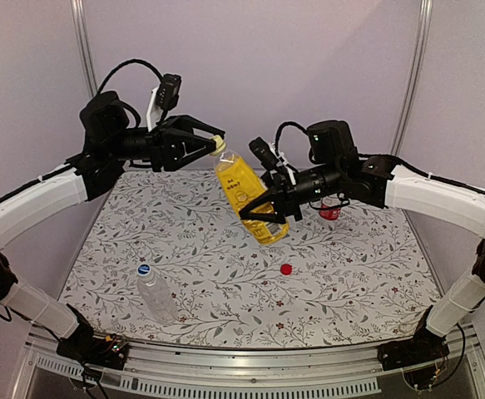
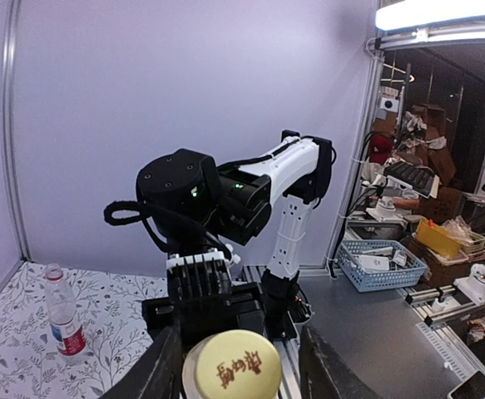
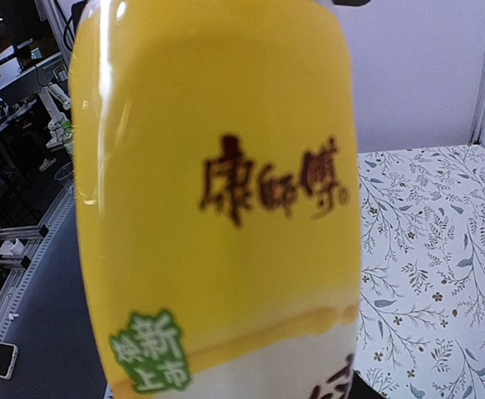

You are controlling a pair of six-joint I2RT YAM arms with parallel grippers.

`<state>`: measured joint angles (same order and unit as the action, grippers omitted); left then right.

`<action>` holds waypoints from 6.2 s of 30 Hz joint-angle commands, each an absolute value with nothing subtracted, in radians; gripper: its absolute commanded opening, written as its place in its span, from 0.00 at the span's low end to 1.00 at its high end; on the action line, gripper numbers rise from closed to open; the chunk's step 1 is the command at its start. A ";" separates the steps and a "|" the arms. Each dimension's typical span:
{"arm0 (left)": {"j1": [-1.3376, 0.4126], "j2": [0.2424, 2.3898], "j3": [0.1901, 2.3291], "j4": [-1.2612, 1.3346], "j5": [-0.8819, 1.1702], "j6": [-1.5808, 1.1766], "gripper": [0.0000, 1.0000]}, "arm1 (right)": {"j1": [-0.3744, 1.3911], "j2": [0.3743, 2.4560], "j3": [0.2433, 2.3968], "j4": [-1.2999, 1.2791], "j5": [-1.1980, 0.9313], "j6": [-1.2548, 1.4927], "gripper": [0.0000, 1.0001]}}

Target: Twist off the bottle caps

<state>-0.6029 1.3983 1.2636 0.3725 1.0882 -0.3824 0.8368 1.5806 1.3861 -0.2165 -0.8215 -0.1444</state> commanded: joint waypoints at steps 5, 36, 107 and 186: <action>-0.614 1.408 1.294 0.397 1.079 -0.393 0.42 | 0.831 1.592 1.405 -0.208 -0.806 -0.136 0.33; -0.725 1.370 1.301 0.121 0.424 -0.524 0.31 | 0.833 1.630 1.499 -0.295 -0.243 -0.063 0.33; -0.618 1.431 1.322 0.373 1.066 -0.406 0.37 | 0.838 1.582 1.423 -0.262 -0.771 -0.180 0.33; -0.632 1.407 1.343 0.297 1.051 -0.320 0.51 | 0.835 1.596 1.459 -0.307 -0.861 -0.200 0.32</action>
<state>-0.6388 1.4086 1.3197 0.2565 1.0248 -0.2996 0.8375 1.5909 1.4330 -0.2996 -0.8497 -0.1844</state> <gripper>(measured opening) 0.510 0.357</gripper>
